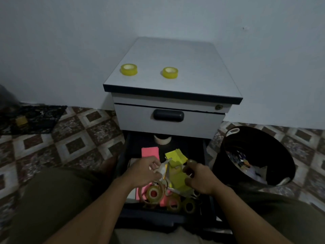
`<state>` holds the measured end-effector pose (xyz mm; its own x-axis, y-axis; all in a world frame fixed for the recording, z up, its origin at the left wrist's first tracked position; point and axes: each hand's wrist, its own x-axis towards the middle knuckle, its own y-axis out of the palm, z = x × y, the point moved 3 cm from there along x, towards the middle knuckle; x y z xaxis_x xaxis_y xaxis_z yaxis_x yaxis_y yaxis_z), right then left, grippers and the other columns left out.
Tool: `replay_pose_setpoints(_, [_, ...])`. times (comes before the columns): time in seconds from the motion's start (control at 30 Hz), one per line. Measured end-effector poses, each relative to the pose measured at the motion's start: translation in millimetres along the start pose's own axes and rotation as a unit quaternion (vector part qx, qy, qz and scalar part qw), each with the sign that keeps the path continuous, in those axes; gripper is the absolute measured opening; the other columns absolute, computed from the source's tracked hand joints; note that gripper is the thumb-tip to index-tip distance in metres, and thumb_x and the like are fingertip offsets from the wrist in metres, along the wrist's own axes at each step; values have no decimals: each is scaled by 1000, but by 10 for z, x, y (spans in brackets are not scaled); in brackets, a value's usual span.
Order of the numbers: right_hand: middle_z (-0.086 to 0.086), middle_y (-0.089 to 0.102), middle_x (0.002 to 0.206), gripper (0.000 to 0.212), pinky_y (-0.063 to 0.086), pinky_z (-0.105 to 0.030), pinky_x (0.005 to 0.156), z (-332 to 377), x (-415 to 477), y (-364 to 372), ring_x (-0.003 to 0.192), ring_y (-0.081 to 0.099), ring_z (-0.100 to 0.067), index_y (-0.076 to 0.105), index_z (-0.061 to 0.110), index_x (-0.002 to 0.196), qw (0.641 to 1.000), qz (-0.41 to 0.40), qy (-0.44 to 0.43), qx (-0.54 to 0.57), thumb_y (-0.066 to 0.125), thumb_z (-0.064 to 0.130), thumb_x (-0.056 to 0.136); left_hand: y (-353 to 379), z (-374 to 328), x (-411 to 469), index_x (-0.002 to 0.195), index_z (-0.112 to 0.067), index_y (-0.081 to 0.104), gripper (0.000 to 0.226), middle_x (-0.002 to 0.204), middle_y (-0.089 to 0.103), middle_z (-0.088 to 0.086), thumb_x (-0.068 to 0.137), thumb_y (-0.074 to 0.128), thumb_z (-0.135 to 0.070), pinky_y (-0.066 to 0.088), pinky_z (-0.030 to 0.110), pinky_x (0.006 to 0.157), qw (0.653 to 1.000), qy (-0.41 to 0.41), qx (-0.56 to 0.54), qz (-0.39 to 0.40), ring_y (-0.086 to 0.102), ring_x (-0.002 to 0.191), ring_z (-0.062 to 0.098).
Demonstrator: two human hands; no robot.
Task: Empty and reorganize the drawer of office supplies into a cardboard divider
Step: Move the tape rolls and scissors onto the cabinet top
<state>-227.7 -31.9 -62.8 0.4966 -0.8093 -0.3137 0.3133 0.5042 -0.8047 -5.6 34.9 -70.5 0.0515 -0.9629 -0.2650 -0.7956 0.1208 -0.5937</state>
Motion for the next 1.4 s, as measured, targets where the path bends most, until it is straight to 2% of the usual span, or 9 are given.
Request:
replay_pose_setpoints(0.17, [-9, 58, 125, 47, 47, -29, 84, -104, -31, 251, 112, 58, -26, 56, 20, 127, 987, 106, -13, -124, 70, 36, 86, 256, 219, -58, 113, -28, 63, 43, 119, 59, 0, 72, 77, -31, 53, 35, 89, 985, -16, 145, 90, 60, 104, 17])
replay_pose_setpoints(0.27, [-12, 45, 131, 56, 50, -39, 93, -80, -51, 397, 116, 54, -32, 48, 19, 134, 960, 171, -24, -221, 72, 30, 84, 322, 251, -65, 121, -32, 62, 51, 124, 51, -2, 72, 77, -33, 49, 34, 96, 974, -2, 201, 109, 53, 114, 18])
replay_pose_setpoints(0.5, [-17, 35, 137, 61, 49, -45, 90, -96, -69, 524, 114, 55, -41, 34, 22, 140, 939, 186, -56, -283, 67, 25, 89, 436, 353, -34, 126, -35, 54, 53, 130, 48, -1, 78, 76, -40, 44, 39, 101, 956, 7, 262, 131, 44, 121, 21])
replay_pose_setpoints(0.8, [-16, 41, 132, 41, 49, -42, 85, -95, 12, 433, 110, 57, -40, 44, 14, 132, 966, 98, -42, -236, 56, 27, 95, 416, 440, 41, 126, -34, 58, 52, 123, 51, -2, 77, 72, -45, 46, 38, 97, 967, 30, 245, 64, 49, 118, 20])
replay_pose_setpoints(0.9, [-16, 40, 133, 44, 52, -45, 85, -127, 53, 471, 108, 59, -41, 39, 17, 136, 982, 52, -18, -182, 53, 30, 96, 402, 467, 61, 127, -34, 57, 53, 121, 50, -4, 77, 70, -46, 47, 40, 97, 971, 30, 234, 40, 50, 118, 20])
replay_pose_setpoints(1.0, [-13, 38, 136, 56, 50, -39, 90, -141, 65, 497, 110, 58, -38, 37, 20, 143, 993, 40, -9, -115, 59, 32, 93, 410, 480, 68, 124, -34, 57, 59, 120, 48, -5, 70, 73, -51, 46, 39, 97, 969, 24, 241, 47, 48, 118, 19])
replay_pose_setpoints(1.1, [-12, 32, 137, 70, 50, -39, 97, -152, 65, 571, 116, 54, -36, 34, 20, 144, 987, 74, -26, -142, 71, 30, 85, 417, 486, 78, 126, -34, 55, 63, 123, 48, -5, 69, 75, -52, 46, 40, 99, 969, 18, 242, 50, 46, 119, 20])
replay_pose_setpoints(1.2, [-14, 33, 136, 63, 50, -40, 91, -119, 69, 579, 113, 55, -37, 35, 18, 141, 985, 52, -34, -159, 68, 26, 88, 422, 499, 83, 126, -36, 57, 61, 124, 52, -5, 70, 72, -53, 46, 38, 98, 971, 28, 233, 48, 48, 119, 19])
replay_pose_setpoints(1.4, [0, 44, 112, 69, 47, -33, 91, -40, -5, 451, 108, 53, -27, 47, 23, 130, 998, 30, -47, -31, 72, 56, 75, 338, 460, 112, 113, -32, 61, 44, 115, 52, -9, 71, 70, -45, 49, 36, 91, 982, 28, 185, -5, 52, 111, 16])
